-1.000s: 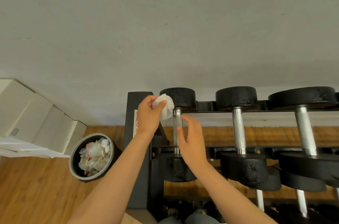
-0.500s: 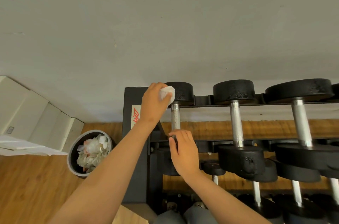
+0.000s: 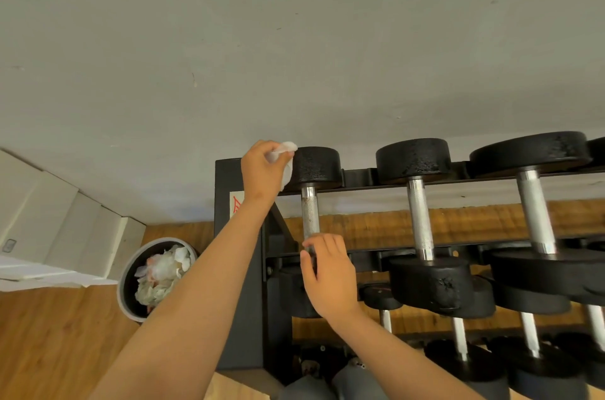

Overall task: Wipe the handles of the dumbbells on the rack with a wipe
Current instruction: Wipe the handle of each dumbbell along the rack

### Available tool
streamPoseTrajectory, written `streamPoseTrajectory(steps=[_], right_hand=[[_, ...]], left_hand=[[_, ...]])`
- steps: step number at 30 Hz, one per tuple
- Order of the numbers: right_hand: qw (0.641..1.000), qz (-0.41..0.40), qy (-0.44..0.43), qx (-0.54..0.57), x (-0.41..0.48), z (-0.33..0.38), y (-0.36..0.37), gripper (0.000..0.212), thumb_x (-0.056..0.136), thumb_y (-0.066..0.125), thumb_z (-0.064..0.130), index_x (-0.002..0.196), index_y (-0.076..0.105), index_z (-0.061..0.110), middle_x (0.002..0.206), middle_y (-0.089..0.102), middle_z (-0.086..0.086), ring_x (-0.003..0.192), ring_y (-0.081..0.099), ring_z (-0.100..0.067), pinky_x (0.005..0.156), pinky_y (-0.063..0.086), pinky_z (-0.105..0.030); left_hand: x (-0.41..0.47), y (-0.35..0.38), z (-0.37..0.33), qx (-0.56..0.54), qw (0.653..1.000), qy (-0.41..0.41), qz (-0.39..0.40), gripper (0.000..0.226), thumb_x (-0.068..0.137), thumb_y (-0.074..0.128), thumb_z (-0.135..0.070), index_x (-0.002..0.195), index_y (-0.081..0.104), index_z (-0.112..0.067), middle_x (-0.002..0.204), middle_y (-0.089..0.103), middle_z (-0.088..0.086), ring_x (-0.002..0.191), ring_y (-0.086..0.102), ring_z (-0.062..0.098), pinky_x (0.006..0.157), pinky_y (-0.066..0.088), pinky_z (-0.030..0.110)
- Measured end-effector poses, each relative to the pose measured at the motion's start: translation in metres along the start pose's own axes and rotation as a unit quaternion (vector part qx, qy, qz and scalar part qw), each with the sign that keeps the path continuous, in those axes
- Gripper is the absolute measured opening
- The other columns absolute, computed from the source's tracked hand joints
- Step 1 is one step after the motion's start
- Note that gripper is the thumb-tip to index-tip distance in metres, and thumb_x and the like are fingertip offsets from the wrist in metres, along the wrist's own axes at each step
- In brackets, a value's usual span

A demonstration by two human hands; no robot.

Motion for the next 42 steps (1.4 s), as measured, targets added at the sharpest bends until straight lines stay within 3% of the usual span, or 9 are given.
streamPoseTrajectory(steps=[4, 9, 13, 18, 23, 26, 33, 36, 42], right_hand=[[1.000, 0.007, -0.006, -0.007, 0.001, -0.002, 0.000, 0.034, 0.093, 0.038, 0.041, 0.103, 0.063, 0.021, 0.105, 0.058, 0.008, 0.102, 0.051, -0.002, 0.073, 0.050, -0.017], [1.000, 0.008, -0.007, -0.015, 0.001, -0.002, 0.000, 0.031, 0.092, 0.039, 0.040, 0.103, 0.063, 0.022, 0.105, 0.057, 0.009, 0.102, 0.050, -0.002, 0.073, 0.050, -0.016], [1.000, 0.009, -0.008, -0.008, 0.001, -0.003, -0.001, 0.028, 0.092, 0.041, 0.038, 0.101, 0.062, 0.022, 0.103, 0.057, 0.009, 0.100, 0.051, -0.002, 0.073, 0.051, -0.017], [1.000, 0.008, -0.004, -0.010, 0.000, -0.003, 0.000, 0.030, 0.092, 0.040, 0.040, 0.102, 0.063, 0.023, 0.105, 0.057, 0.009, 0.099, 0.052, -0.001, 0.074, 0.049, -0.015], [1.000, 0.012, -0.002, -0.007, 0.000, -0.002, -0.001, 0.031, 0.092, 0.039, 0.040, 0.105, 0.062, 0.023, 0.107, 0.057, 0.008, 0.100, 0.051, -0.001, 0.075, 0.050, -0.017], [1.000, 0.011, 0.002, -0.007, 0.000, -0.001, -0.002, 0.032, 0.091, 0.040, 0.041, 0.107, 0.062, 0.023, 0.107, 0.057, 0.007, 0.099, 0.053, -0.002, 0.076, 0.049, -0.015], [1.000, 0.007, -0.005, 0.001, 0.000, 0.000, -0.004, 0.029, 0.091, 0.043, 0.037, 0.107, 0.061, 0.020, 0.105, 0.058, 0.007, 0.099, 0.052, -0.004, 0.076, 0.046, -0.015], [1.000, 0.004, -0.015, 0.003, 0.000, 0.000, -0.003, 0.026, 0.091, 0.045, 0.034, 0.105, 0.062, 0.019, 0.105, 0.059, 0.006, 0.102, 0.052, -0.006, 0.077, 0.049, -0.018], [1.000, 0.006, -0.010, -0.002, 0.001, -0.001, -0.002, 0.027, 0.091, 0.044, 0.035, 0.104, 0.062, 0.019, 0.106, 0.058, 0.008, 0.104, 0.050, -0.004, 0.078, 0.049, -0.018]], left_hand=[[-0.010, 0.005, 0.005, -0.019, 1.000, -0.017, -0.007, 0.016, 0.087, 0.071, -0.014, 0.098, 0.069, -0.004, 0.098, 0.063, 0.005, 0.090, 0.054, 0.012, 0.072, 0.037, 0.000], [-0.026, 0.005, 0.000, -0.050, 0.998, 0.039, 0.011, 0.022, 0.090, 0.064, -0.006, 0.102, 0.067, -0.024, 0.110, 0.062, -0.001, 0.101, 0.056, 0.006, 0.085, 0.040, 0.002], [-0.018, 0.001, -0.008, -0.028, 0.997, 0.056, 0.044, 0.018, 0.087, 0.067, -0.003, 0.085, 0.072, -0.020, 0.102, 0.063, 0.004, 0.092, 0.058, 0.005, 0.085, 0.041, 0.004], [-0.029, 0.000, 0.000, -0.017, 0.997, 0.057, 0.042, 0.013, 0.085, 0.073, -0.019, 0.097, 0.075, -0.014, 0.106, 0.064, 0.000, 0.100, 0.059, 0.009, 0.083, 0.041, 0.003], [-0.017, 0.006, -0.006, 0.011, 0.997, 0.070, 0.013, 0.021, 0.089, 0.068, -0.014, 0.110, 0.070, -0.012, 0.113, 0.066, 0.001, 0.105, 0.058, 0.011, 0.083, 0.039, -0.002], [-0.006, 0.011, -0.013, 0.019, 0.997, 0.069, 0.006, 0.018, 0.089, 0.067, -0.013, 0.106, 0.073, -0.010, 0.110, 0.068, 0.003, 0.103, 0.061, 0.014, 0.082, 0.037, -0.003], [-0.044, 0.011, 0.000, 0.051, 0.987, 0.136, 0.070, 0.014, 0.090, 0.067, -0.013, 0.102, 0.074, -0.015, 0.108, 0.066, 0.000, 0.102, 0.059, 0.009, 0.092, 0.047, 0.018], [-0.028, 0.010, -0.005, 0.077, 0.979, 0.170, 0.077, 0.015, 0.092, 0.064, -0.011, 0.104, 0.074, -0.012, 0.108, 0.065, 0.004, 0.102, 0.058, 0.012, 0.093, 0.044, 0.018], [-0.017, 0.013, -0.010, 0.040, 0.990, 0.129, 0.047, 0.013, 0.091, 0.065, -0.009, 0.100, 0.074, -0.012, 0.106, 0.065, 0.002, 0.101, 0.061, 0.014, 0.095, 0.049, 0.026]])
Point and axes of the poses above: each hand's wrist, its own x-axis towards the middle knuckle, its own y-axis out of the palm, z = x × y, the point moved 1 cm from there along x, towards the middle knuckle
